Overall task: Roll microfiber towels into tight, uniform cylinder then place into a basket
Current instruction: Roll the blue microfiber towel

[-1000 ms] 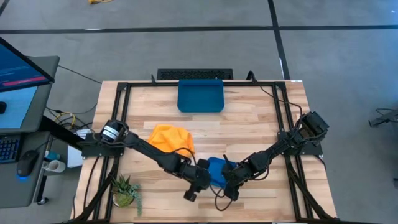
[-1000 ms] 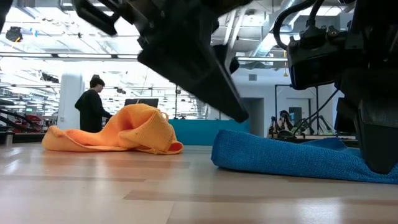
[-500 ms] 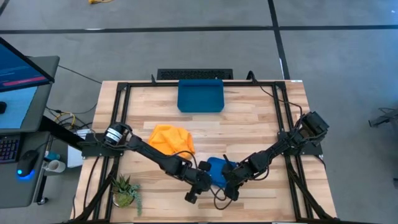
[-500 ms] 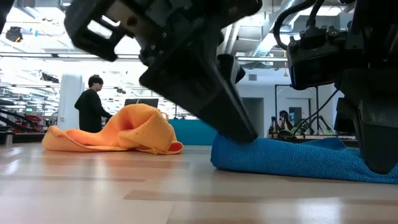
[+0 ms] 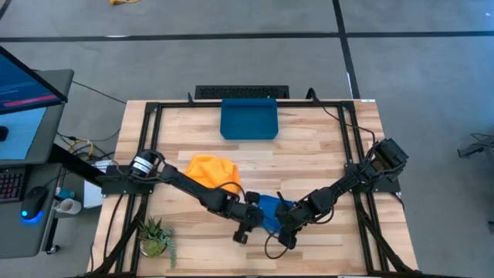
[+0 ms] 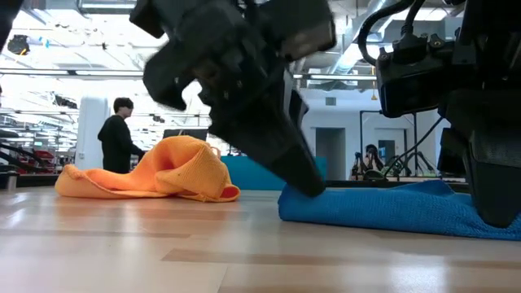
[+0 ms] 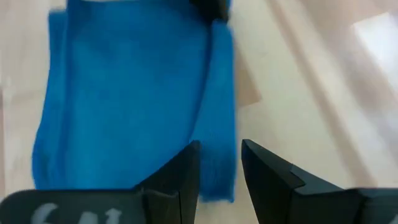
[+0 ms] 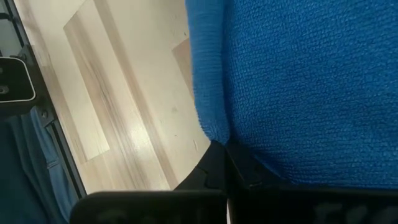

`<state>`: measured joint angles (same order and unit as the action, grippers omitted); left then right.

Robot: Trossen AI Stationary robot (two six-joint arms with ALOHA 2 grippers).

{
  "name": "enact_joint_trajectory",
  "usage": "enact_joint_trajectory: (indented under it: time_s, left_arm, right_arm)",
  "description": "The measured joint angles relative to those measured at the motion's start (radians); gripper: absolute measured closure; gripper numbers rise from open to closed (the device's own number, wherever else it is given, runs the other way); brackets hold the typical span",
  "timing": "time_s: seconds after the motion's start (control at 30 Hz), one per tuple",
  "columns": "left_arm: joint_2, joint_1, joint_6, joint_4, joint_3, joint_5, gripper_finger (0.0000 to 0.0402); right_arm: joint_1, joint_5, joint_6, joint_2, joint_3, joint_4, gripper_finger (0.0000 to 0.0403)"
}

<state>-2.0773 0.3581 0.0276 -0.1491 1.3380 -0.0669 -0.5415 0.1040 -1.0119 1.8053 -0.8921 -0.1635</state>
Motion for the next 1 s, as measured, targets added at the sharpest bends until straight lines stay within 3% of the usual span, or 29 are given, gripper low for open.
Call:
enact_joint_trajectory:
  time_s: [0.3, 0.5, 1.0]
  left_arm:
    - [-0.002, -0.016, 0.046, 0.041, -0.046, 0.017, 0.029]
    - [0.0, -0.016, 0.101, 0.043, -0.064, 0.008, 0.029]
    - [0.0, -0.015, 0.113, 0.04, -0.066, 0.006, 0.029]
  right_arm:
    - [0.0, 0.0, 0.023, 0.001, 0.0, 0.003, 0.0368]
    - [0.0, 0.0, 0.159, 0.004, 0.002, 0.066, 0.0357]
    - [0.034, 0.026, 0.154, -0.053, 0.003, 0.032, 0.0326]
